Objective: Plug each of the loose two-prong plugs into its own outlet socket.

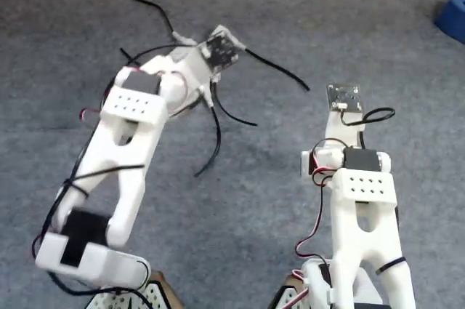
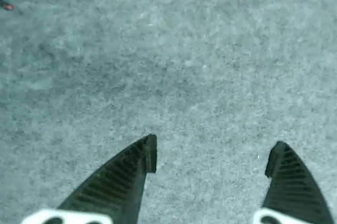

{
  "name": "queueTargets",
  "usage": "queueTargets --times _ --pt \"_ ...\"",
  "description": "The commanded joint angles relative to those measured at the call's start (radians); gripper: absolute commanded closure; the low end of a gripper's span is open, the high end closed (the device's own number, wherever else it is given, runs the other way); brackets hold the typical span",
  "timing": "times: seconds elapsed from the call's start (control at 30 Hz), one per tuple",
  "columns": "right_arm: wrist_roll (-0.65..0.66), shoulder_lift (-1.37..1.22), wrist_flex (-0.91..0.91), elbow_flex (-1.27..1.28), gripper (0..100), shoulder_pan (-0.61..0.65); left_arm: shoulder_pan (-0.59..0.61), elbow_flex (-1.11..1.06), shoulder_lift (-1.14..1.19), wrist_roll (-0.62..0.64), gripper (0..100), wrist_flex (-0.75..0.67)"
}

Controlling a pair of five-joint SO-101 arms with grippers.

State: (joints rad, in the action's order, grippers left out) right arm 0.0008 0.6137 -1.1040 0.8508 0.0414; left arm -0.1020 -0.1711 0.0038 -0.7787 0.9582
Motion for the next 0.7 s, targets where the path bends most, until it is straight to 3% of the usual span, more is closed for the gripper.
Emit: queueTargets --times 0.0,0.17,0.47,0.67 --pt "0.015 0.001 0.008 -0.004 67.6 0.035 0.002 0.154 0.111 0.041 93 -0.017" --pt "0.018 -0.001 0.012 0.024 67.6 0.101 0.044 0.308 0.285 0.097 70 0.020" --pt "0.028 0.013 0.022 0.019 67.6 0.101 0.068 0.473 0.326 0.109 77 0.362" --pt "0.034 0.119 0.012 -0.041 67.7 0.015 0.105 0.515 0.222 0.316 77 0.425"
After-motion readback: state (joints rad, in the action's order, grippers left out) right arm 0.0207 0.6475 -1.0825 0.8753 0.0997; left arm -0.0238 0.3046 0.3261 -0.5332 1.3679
